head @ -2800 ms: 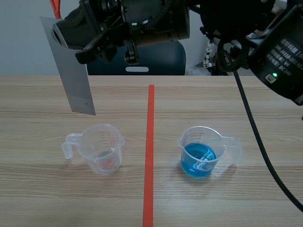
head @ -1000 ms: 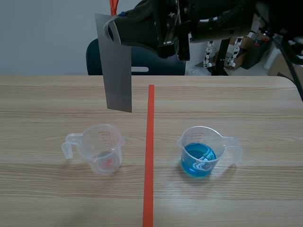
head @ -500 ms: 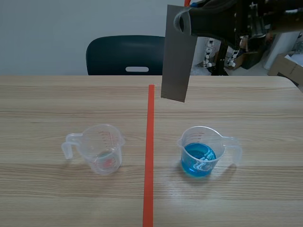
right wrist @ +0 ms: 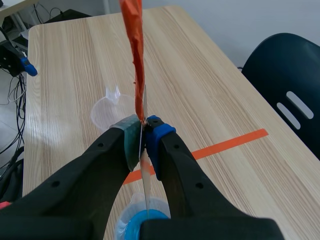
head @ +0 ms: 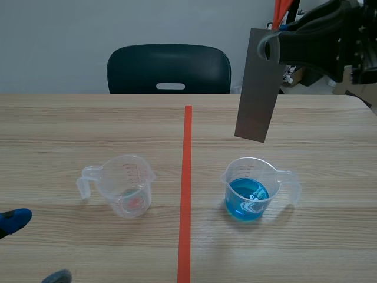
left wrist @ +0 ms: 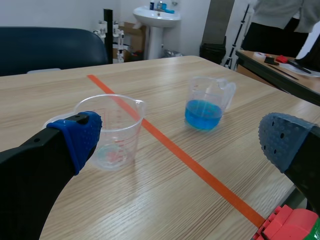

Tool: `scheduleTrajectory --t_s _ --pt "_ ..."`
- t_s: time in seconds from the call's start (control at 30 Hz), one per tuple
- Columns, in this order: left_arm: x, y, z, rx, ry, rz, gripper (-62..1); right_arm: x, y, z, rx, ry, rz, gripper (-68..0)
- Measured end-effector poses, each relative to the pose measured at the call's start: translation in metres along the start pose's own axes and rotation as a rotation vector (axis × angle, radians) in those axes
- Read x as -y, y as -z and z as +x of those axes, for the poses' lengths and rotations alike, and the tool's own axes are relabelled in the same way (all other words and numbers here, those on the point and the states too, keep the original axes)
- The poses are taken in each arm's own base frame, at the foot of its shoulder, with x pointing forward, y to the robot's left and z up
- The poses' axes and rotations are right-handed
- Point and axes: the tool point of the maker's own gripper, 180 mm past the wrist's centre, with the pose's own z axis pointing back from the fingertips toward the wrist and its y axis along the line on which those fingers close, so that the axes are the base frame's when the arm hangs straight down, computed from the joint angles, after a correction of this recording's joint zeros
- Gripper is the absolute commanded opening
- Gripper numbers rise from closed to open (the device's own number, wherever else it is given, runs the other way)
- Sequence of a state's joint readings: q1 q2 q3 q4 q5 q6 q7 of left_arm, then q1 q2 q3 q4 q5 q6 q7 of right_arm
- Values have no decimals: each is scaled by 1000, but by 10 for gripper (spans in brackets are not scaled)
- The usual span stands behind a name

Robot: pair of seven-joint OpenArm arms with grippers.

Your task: Do the redox reaction experiment. move the plate over the blue solution

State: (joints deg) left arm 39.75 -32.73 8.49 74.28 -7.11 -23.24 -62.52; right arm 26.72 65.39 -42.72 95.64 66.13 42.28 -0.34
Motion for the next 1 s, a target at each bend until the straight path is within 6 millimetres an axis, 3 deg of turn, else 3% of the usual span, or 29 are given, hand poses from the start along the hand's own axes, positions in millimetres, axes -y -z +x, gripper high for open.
scheduleTrajectory --t_s 0.2,0.5,0.53,0.67,0.73,1.0 --pt "-4 34 0 -51 27 -90 14 0 -18 -6 -3 -8 -22 -669" --pt "-4 78 21 -68 118 -205 14 -24 -31 -14 18 -43 27 -669" --pt "-4 83 25 -57 132 -213 -16 -25 -32 -15 16 -46 29 -669" --pt "-6 96 37 -34 165 -247 -289 -26 -38 -12 24 -58 29 -669" --pt "-5 100 37 -46 167 -271 -380 -25 -39 -12 26 -59 28 -669" --pt "-3 124 23 -131 199 -308 -538 -18 -38 -10 33 -73 -13 -669"
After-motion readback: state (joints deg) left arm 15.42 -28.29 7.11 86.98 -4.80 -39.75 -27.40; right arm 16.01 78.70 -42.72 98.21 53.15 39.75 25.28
